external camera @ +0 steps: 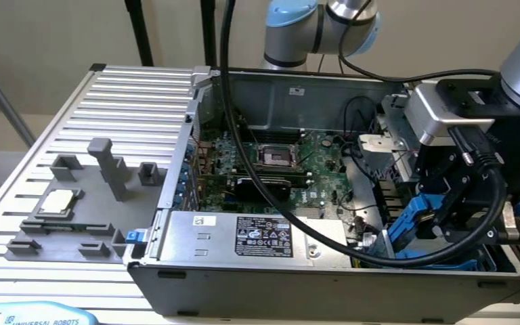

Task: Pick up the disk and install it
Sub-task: 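Insert the disk into the insertion slot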

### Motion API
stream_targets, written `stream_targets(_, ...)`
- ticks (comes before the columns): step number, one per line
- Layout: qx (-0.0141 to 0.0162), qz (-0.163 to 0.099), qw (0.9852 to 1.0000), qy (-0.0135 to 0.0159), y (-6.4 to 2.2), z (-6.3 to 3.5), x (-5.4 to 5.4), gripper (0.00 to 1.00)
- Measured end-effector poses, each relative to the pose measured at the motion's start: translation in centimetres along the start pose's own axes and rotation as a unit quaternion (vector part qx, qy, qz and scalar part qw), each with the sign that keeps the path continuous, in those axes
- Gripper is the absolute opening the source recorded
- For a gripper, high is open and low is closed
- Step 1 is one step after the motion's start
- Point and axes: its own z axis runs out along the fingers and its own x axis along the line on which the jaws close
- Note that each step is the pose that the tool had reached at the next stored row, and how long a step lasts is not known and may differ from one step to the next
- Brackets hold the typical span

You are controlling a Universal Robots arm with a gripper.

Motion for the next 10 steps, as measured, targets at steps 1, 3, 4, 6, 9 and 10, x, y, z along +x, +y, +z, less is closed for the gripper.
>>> stream_targets(1,0.0000,0.000,1.0000,0.0001,-0.04,0.00,0.0,0.41)
stream_targets(3,0.0000,0.000,1.0000,0.0002,-0.13,-0.02,0.0,0.41)
stream_targets(4,0.0000,0.000,1.0000,0.0002,-0.21,-0.03,0.0,0.41)
stream_targets(6,0.0000,0.000,1.0000,0.0001,-0.44,-0.02,0.0,0.41)
stream_targets(9,0.0000,0.000,1.0000,-0.0002,-0.92,-0.07,0.0,0.41)
stream_targets(10,0.0000,0.000,1.0000,-0.0004,-1.10,-0.09,0.0,0.41)
